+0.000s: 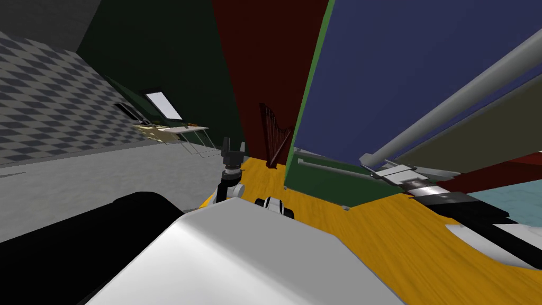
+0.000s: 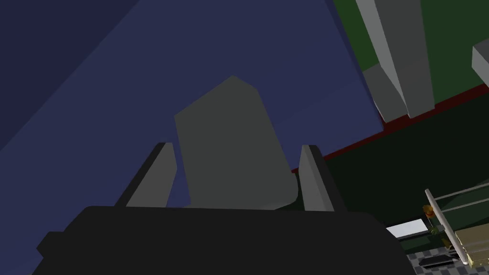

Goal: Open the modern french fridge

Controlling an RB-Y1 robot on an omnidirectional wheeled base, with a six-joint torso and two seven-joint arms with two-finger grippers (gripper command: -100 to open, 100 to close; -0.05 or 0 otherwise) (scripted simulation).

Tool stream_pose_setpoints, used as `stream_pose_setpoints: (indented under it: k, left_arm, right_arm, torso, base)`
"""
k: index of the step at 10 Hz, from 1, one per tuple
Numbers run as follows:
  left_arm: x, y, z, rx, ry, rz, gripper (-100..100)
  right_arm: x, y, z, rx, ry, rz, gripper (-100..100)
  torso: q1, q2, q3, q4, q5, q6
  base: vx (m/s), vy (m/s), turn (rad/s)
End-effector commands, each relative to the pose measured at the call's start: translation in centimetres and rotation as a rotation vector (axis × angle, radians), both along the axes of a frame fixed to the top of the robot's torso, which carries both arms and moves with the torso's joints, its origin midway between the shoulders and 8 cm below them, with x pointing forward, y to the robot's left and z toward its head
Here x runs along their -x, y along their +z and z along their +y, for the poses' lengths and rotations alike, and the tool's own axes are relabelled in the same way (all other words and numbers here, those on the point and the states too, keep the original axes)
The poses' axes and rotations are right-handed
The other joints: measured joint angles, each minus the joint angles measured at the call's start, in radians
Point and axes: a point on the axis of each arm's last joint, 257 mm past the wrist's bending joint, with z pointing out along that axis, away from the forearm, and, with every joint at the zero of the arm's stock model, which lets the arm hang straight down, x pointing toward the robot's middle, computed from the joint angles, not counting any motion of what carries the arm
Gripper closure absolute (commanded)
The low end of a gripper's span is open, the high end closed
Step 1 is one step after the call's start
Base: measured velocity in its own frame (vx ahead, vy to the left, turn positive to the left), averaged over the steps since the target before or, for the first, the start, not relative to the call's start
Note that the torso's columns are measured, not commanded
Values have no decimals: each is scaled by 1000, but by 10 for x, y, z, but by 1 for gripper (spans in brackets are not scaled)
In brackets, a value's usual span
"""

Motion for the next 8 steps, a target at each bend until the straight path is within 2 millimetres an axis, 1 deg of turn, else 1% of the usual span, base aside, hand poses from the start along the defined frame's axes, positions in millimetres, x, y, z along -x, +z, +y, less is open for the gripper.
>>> stream_pose_setpoints:
  k: [1,2,3,4,5,8]
  left_arm:
    - [0,0,0,0,0,0,0]
    - [0,0,0,0,0,0,0]
    - [0,0,0,0,0,0,0]
    - [0,0,0,0,0,0,0]
    - [0,0,0,0,0,0,0]
    - [0,0,0,0,0,0,0]
  right_arm:
    - [-1,2,-10,1,-28,-1,100]
    - [-1,-1,-22,0,-65,5,100]
    - [-1,-1,-32,1,-95,5,100]
    - [-1,-1,-42,1,-125,5,100]
    - [-1,-1,-52,1,-155,5,100]
    - [1,-1,-82,1,-244,6,100]
  torso:
    - [0,3,2,0,0,1]
    - [-7,1,1,2,0,-1]
    - [-6,-1,-1,2,0,1]
    - [2,1,1,0,-1,1]
    - [6,1,1,1,3,-1]
    - [5,1,1,1,3,-6]
  base:
    - [-69,136,-61]
    - [-29,131,-51]
    - [-48,267,-102]
    - [-32,320,-175]
    - [-10,308,-99]
    - [-61,281,-95]
